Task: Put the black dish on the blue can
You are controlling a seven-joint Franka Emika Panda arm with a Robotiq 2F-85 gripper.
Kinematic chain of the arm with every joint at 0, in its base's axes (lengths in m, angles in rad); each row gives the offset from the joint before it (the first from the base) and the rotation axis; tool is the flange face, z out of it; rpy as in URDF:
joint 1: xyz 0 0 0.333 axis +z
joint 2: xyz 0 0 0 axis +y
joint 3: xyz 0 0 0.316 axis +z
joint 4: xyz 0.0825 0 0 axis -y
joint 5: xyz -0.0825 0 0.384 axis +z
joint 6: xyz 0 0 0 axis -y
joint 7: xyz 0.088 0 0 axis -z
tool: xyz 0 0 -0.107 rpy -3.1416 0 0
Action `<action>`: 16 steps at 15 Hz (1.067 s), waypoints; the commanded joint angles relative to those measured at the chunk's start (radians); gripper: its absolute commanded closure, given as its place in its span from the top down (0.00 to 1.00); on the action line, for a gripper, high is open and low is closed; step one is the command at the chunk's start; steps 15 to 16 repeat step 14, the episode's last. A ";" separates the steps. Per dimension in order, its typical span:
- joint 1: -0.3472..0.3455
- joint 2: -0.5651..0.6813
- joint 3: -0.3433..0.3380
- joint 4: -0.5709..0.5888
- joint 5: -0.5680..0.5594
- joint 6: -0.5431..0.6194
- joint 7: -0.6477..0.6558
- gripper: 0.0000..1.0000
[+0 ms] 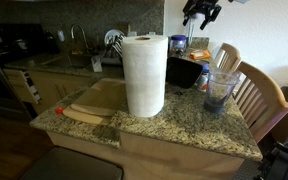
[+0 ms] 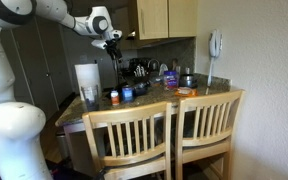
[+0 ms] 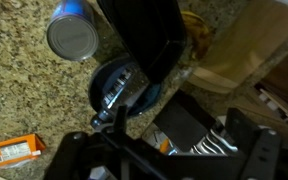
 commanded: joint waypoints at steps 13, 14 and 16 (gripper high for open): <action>-0.017 -0.186 0.011 -0.035 0.253 -0.283 -0.114 1.00; -0.017 -0.186 0.011 -0.034 0.250 -0.328 -0.112 1.00; -0.017 -0.186 0.011 -0.034 0.250 -0.328 -0.112 1.00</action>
